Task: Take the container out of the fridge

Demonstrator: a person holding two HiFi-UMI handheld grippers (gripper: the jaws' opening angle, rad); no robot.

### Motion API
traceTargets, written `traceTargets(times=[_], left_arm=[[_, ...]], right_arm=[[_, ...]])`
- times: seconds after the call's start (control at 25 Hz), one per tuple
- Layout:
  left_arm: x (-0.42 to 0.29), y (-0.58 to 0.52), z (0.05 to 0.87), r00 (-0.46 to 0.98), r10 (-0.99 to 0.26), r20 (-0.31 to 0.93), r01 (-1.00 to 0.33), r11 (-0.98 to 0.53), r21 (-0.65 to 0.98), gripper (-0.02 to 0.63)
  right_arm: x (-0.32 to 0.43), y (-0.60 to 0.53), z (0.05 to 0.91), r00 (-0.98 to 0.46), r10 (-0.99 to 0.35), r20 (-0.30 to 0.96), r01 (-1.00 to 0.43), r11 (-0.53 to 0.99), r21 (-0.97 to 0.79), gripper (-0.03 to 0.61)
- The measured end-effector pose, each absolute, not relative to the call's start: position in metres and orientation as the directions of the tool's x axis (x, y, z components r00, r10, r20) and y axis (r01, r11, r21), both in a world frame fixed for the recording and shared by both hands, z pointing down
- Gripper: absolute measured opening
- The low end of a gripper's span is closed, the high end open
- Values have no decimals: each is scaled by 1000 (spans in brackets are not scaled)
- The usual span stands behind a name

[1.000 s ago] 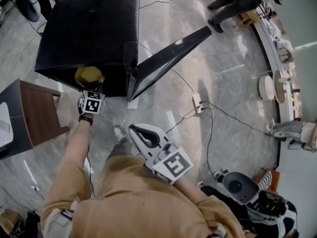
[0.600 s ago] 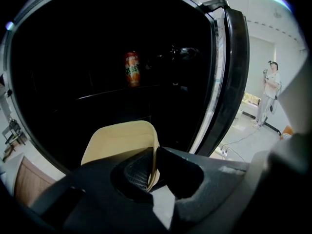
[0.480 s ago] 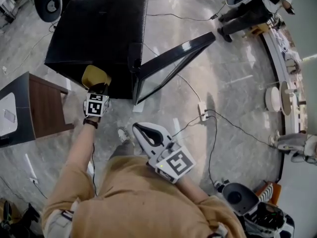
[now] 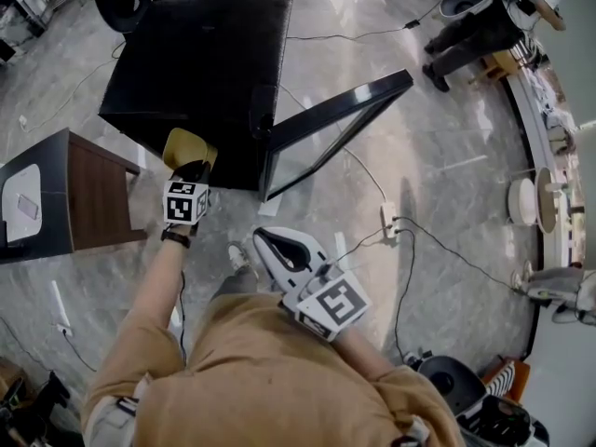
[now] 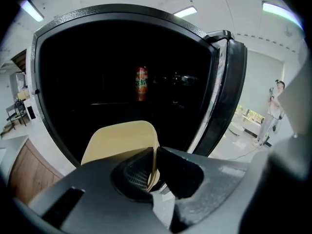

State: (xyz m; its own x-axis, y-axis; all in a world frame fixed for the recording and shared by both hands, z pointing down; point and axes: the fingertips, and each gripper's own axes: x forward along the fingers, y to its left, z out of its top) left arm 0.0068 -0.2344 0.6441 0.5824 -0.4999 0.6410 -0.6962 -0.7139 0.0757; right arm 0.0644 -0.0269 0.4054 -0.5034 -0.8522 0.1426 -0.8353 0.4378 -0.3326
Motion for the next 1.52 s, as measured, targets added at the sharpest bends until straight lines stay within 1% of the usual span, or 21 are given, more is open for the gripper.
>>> traceTargets(times=[0.16, 0.32, 0.72, 1.12, 1.52], left_arm=[[6, -230, 633, 596, -510, 621, -707, -699, 104, 25], [6, -227, 625, 605, -514, 608, -712, -692, 123, 25], [4, -215, 602, 630, -522, 575, -707, -691, 147, 25], [-17, -207, 575, 646, -549, 531, -714, -681, 164, 25], [-26, -203, 537, 674, -582, 454, -713, -674, 193, 25]], right_arm=[[65, -30, 397, -500, -859, 111, -832, 441, -338, 0], [66, -25, 402, -519, -845, 133, -824, 453, -339, 0], [79, -28, 399, -508, -853, 118, -830, 449, -331, 0], [83, -35, 399, -502, -857, 113, -833, 445, -330, 0], [84, -39, 396, -505, -857, 106, -832, 450, -324, 0]])
